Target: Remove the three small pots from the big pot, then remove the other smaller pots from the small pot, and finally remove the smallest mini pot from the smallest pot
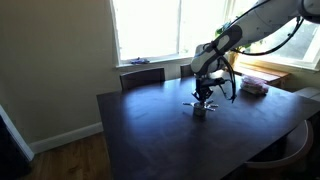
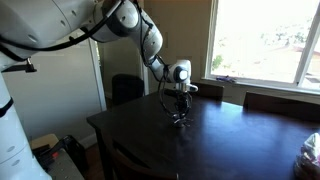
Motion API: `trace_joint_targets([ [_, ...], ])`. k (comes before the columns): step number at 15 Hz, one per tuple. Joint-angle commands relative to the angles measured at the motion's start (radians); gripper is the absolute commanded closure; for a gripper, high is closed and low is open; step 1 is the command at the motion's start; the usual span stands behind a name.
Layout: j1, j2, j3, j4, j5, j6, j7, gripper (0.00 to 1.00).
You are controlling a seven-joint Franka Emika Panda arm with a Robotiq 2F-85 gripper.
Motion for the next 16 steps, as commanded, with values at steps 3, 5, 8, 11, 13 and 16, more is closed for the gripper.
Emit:
trace_joint_targets([
  [3, -0.016, -0.016, 0.022, -0.001, 0.005, -0.032, -0.046, 0.97],
  [5, -0.021, -0.026, 0.030, -0.012, 0.006, -0.026, -0.073, 0.95],
  [8, -0.031, -0.046, 0.046, -0.032, 0.013, -0.018, -0.117, 0.95],
  [11, -0.045, -0.063, 0.063, -0.045, 0.020, -0.016, -0.160, 0.96],
  [13, -0.056, -0.075, 0.076, -0.055, 0.025, -0.012, -0.189, 0.96],
  [16, -0.067, -0.095, 0.093, -0.078, 0.029, -0.001, -0.227, 0.96],
])
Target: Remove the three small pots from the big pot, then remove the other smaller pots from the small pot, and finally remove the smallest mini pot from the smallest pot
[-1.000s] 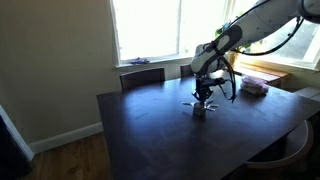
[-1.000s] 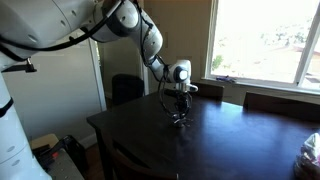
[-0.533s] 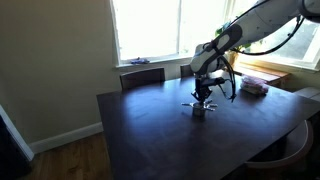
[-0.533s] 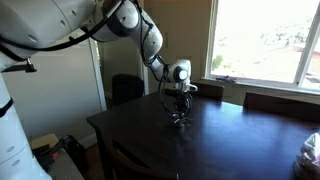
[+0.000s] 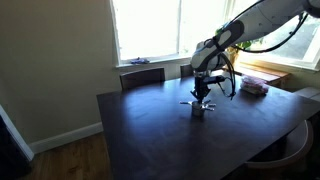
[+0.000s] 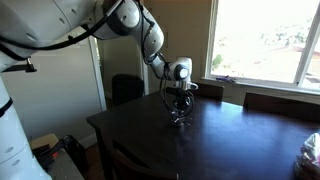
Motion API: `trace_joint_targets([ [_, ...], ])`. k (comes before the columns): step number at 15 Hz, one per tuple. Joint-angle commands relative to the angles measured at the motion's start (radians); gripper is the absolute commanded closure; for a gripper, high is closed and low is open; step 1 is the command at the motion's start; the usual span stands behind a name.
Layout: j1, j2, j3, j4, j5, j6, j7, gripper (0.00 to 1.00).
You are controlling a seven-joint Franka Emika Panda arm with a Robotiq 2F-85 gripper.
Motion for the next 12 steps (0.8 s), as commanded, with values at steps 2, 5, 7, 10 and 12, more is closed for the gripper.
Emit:
trace_joint_targets([
  [2, -0.027, -0.098, 0.041, -0.104, 0.018, 0.013, -0.072, 0.96],
  [5, -0.024, -0.147, 0.053, -0.155, 0.017, 0.028, -0.094, 0.96],
  [7, -0.013, -0.176, 0.061, -0.195, 0.008, 0.038, -0.110, 0.97],
  [10, 0.019, -0.213, 0.067, -0.270, -0.016, 0.059, -0.119, 0.97],
  [12, 0.052, -0.239, 0.062, -0.343, -0.041, 0.101, -0.115, 0.97],
])
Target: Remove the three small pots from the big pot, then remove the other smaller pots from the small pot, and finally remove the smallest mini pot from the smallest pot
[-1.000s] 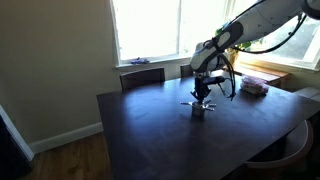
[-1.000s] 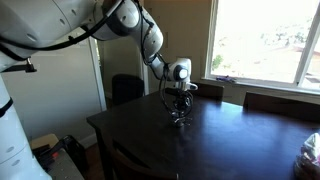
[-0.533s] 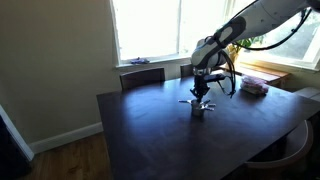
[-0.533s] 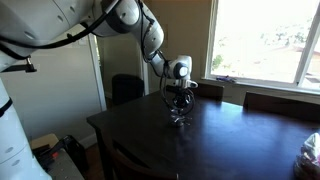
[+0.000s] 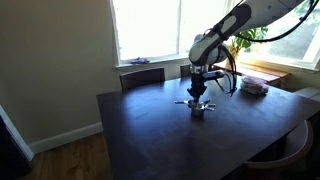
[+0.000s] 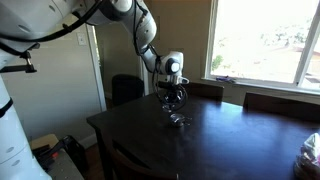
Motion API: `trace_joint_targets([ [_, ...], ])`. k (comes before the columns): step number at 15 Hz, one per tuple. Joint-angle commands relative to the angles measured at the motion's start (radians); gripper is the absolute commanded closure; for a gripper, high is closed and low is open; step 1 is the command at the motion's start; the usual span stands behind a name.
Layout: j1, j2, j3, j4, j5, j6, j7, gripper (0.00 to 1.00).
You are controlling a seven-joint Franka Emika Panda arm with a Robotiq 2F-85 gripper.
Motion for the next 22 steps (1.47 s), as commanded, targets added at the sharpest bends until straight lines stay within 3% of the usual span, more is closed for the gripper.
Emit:
trace_joint_targets([
  [1, 0.057, -0.100, -0.007, -0.203, -0.047, 0.099, 0.002, 0.97],
  [6, 0.132, -0.087, -0.021, -0.309, -0.115, 0.214, 0.043, 0.97],
  [11, 0.153, -0.115, -0.037, -0.407, -0.155, 0.321, 0.049, 0.99],
  [13, 0.149, -0.134, -0.042, -0.435, -0.165, 0.351, 0.045, 0.70],
  [22, 0.128, -0.287, -0.049, -0.528, -0.160, 0.313, 0.038, 0.13],
])
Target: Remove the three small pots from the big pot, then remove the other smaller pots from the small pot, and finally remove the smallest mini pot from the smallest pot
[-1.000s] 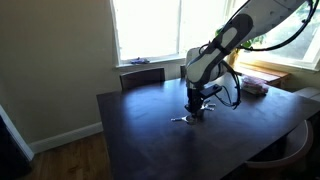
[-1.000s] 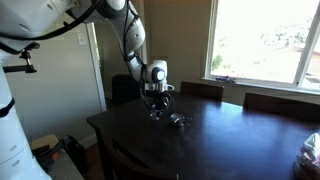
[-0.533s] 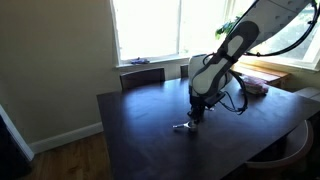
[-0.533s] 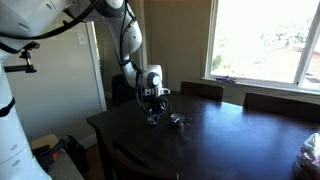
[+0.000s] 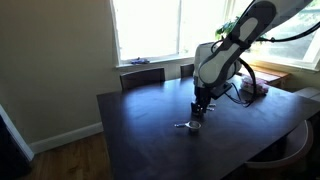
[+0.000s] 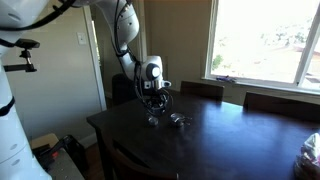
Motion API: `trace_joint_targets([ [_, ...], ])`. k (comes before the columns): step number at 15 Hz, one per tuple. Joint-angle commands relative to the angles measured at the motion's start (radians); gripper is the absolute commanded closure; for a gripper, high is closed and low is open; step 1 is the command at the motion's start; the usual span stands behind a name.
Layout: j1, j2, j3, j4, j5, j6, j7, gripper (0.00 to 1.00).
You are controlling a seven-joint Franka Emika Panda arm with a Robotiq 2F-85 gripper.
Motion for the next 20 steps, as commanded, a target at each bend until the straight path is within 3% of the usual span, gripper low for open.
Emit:
trace_joint_targets([
  [1, 0.003, -0.108, -0.022, -0.079, -0.016, -0.013, 0.029, 0.07],
  [3, 0.003, -0.122, -0.039, -0.060, -0.017, -0.036, 0.046, 0.00],
  [8, -0.006, -0.097, -0.075, 0.019, -0.010, -0.096, 0.094, 0.00],
  [12, -0.009, -0.042, -0.090, 0.114, 0.023, -0.186, 0.201, 0.01],
  [15, -0.006, 0.013, -0.100, 0.189, 0.055, -0.226, 0.318, 0.07],
  [20, -0.002, 0.114, -0.113, 0.313, 0.112, -0.269, 0.465, 0.05],
])
